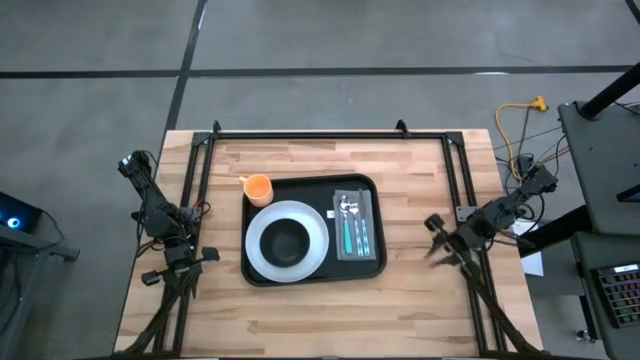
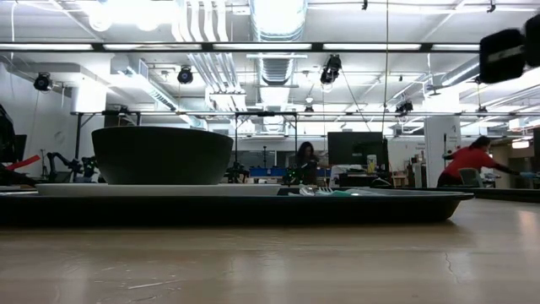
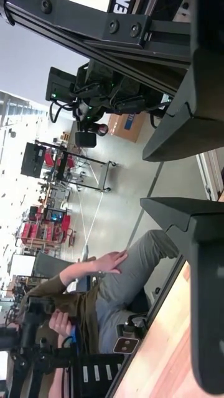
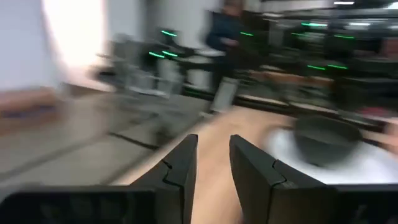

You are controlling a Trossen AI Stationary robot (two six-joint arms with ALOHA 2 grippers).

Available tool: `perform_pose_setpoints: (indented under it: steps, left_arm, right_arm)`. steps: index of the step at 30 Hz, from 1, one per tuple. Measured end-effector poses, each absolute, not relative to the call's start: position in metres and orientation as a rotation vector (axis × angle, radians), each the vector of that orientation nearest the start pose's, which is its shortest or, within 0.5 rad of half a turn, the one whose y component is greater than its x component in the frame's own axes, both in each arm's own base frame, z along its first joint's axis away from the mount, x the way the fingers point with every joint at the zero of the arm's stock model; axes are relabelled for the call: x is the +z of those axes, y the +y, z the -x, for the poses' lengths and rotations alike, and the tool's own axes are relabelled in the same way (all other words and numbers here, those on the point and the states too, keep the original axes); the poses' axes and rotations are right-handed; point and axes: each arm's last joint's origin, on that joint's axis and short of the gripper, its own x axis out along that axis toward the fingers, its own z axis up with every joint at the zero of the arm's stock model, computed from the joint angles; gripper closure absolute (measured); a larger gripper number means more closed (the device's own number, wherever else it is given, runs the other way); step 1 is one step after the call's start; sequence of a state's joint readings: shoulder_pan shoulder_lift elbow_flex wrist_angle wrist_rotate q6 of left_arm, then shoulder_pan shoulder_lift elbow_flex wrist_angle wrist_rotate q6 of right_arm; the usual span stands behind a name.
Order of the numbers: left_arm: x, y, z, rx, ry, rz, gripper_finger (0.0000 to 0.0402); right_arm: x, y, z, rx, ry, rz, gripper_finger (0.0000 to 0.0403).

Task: Set up tray
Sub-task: Return to Home Position

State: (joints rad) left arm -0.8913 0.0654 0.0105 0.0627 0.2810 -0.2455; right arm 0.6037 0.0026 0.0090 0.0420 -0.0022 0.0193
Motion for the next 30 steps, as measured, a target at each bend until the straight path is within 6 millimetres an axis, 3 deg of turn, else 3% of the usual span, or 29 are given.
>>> perform_pose_setpoints:
  steps: [2, 6, 16, 30]
  left_arm:
    - [0.1679, -0.0829, -0.0566, -1.167, 0.136, 0.219, 0.0317]
    - [0.1678, -0.0830, -0.0567, -1.167, 0.138, 0.219, 0.0317]
    - [0.1674, -0.0831, -0.0568, -1.166, 0.143, 0.217, 0.0317]
    - [0.1673, -0.0832, -0.0569, -1.166, 0.145, 0.217, 0.0317]
  right_arm:
    - [0.1686, 0.0528, -0.0817, 0.505, -0.032, 0.006, 0.0319]
    - [0.1670, 0.0534, -0.0830, 0.497, -0.028, 0.081, 0.0327]
    - [0.1630, 0.0551, -0.0855, 0.496, 0.059, -0.059, 0.0329]
    - [0.1627, 0.0553, -0.0858, 0.496, 0.059, -0.042, 0.0321]
